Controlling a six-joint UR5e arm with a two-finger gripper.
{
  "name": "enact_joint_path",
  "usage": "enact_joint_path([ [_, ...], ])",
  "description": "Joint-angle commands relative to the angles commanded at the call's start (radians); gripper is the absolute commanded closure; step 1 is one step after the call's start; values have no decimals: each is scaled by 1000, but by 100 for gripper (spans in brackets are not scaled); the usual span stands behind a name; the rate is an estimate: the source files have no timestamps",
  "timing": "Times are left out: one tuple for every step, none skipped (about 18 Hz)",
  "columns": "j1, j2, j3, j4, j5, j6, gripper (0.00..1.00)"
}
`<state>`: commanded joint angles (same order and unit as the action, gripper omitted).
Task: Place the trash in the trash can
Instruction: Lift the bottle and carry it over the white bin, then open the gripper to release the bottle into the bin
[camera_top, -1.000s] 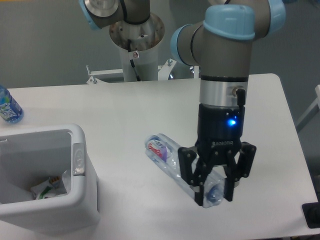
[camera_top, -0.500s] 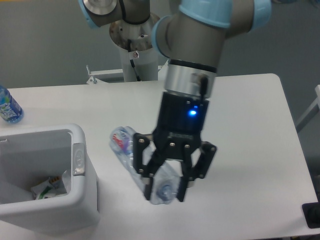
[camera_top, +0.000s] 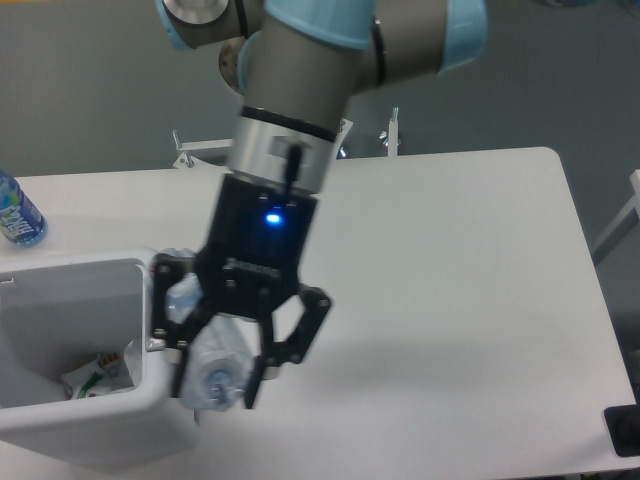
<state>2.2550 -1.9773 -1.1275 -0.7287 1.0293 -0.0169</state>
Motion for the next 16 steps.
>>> enact_joint_path([
  [-6, -3, 0, 0, 0, 2, 41],
  [-17, -5, 0, 0, 0, 0, 41],
  [-34, -9, -5, 0, 0, 2, 41],
  [-51, -21, -9, 0, 2, 5, 41],
  [-58, -31, -9, 0, 3, 8, 41],
  [-60, -40, -6, 3, 3, 9, 41],
  [-61, -44, -2, 6, 2, 9, 41],
  [-68, -51, 0, 6, 2, 12, 41],
  [-69, -52, -2, 6, 2, 23, 41],
  [-69, -54, -3, 6, 2, 44, 41],
  [-72, -60, -5, 6, 2, 63, 39],
  [-81, -66, -8, 8, 2, 74, 39],
  [-90, -74, -9, 11, 3, 75, 39],
  [-91, -77, -12, 12, 2, 75, 39],
  [-97, -83, -14, 12, 3, 75, 38],
  [-101, -86, -15, 12, 5, 80, 30],
])
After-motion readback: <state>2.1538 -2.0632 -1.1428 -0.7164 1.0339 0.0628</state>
